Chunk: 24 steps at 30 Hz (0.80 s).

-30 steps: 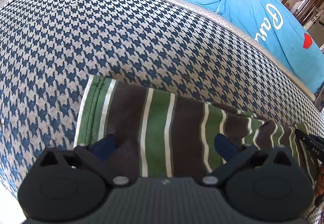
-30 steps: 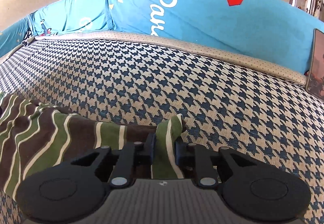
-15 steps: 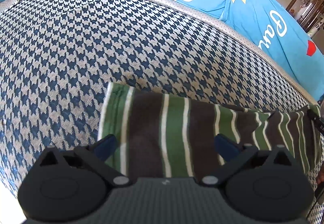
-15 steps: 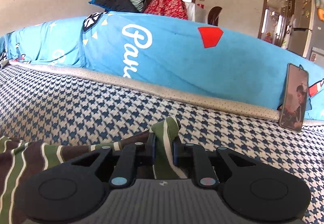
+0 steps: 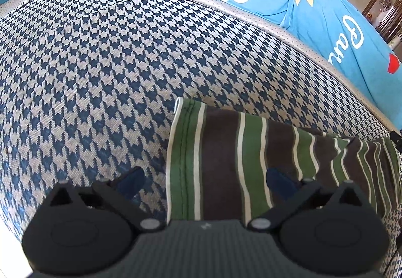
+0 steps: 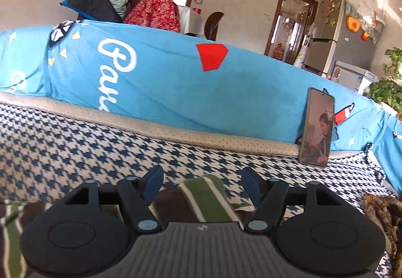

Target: Fold clothes

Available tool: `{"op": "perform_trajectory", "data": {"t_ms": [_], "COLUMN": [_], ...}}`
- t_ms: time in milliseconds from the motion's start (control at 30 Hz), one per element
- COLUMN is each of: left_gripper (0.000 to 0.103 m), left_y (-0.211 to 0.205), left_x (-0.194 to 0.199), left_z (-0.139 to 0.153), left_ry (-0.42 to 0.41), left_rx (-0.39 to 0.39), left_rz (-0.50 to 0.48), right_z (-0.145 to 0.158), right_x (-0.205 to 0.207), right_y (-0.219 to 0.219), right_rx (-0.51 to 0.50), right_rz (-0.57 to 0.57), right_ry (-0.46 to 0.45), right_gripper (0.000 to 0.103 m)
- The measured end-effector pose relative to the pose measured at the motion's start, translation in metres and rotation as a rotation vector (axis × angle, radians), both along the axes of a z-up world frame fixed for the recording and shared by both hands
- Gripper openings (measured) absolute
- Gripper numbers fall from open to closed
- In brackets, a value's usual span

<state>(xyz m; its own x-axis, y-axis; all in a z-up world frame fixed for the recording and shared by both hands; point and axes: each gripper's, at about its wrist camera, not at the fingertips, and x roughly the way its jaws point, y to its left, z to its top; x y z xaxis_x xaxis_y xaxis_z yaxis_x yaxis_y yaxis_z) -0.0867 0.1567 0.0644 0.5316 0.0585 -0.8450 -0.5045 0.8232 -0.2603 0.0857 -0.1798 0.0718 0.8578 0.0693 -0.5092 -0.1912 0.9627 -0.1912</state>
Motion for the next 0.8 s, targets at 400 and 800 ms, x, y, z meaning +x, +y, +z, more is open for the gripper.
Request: {"op": "perform_trajectory", "data": {"t_ms": [400,800], "left_gripper": [0.103,0.103], "left_y": [-0.017,-0.078], "left_x": [0.007,0.038], "left_z": [-0.020,-0.048], "left_ry": [0.056,0.137], "left_rx": [0.016,0.175], "left_rz": [0.010,-0.035], "right_z": [-0.004,-0.041], "right_x": [-0.079,-0.134], "right_y": [0.056,0.076], "right_rx": [0.259,0.149], "right_rz": [0.146,0.143], "right_ry": [0.300,0.457], "right_gripper": [0.087,0.099]}}
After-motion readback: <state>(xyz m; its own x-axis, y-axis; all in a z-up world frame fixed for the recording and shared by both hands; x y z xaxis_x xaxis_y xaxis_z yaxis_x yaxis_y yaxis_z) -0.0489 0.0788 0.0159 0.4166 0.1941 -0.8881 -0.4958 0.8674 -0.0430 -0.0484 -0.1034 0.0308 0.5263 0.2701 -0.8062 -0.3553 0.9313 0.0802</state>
